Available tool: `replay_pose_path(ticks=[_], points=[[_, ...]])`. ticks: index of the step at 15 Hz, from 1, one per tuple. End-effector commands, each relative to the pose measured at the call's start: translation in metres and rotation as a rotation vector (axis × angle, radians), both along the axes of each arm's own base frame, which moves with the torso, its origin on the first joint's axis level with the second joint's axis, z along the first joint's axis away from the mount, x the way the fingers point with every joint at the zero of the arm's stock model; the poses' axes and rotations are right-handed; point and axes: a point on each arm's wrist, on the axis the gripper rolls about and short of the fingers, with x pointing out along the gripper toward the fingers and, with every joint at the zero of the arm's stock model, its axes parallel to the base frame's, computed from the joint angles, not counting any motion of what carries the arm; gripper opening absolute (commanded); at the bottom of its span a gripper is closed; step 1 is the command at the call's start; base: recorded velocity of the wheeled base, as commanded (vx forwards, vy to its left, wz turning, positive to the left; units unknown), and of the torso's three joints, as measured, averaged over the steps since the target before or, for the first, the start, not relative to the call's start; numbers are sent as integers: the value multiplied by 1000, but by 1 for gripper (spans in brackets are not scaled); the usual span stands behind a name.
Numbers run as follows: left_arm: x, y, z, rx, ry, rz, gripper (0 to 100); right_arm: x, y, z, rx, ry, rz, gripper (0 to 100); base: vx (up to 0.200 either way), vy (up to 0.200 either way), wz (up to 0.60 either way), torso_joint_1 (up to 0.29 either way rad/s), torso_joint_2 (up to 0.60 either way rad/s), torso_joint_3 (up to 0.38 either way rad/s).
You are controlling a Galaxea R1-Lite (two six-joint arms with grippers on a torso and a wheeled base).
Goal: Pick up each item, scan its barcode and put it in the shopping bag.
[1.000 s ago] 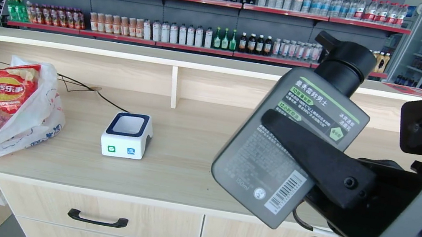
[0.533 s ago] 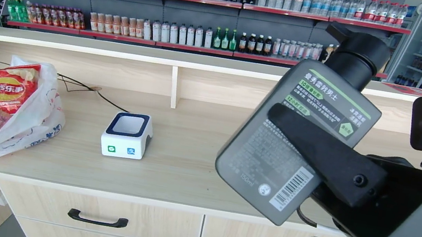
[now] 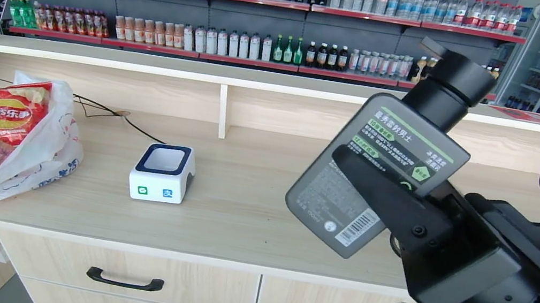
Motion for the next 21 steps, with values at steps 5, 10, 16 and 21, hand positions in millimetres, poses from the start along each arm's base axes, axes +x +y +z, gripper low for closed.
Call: replay_pose_path(ticks=[5,10,16,21], points=[[0,0,0,8,0,0,100,5,-21,-27,-173,-93,-158,0,0,0,0,0,0,0],[0,0,0,6,0,0,100,5,-33,-38,-220,-57,-422,0,0,0,0,0,0,0],[0,0,0,5,0,0,100,24,-45,-50,-247,19,-561,0,-67,0,0,2,1,1],[0,0,0,-1,1,0,100,34,-53,-55,-276,31,-616,0,0,160,0,-1,-2,3]])
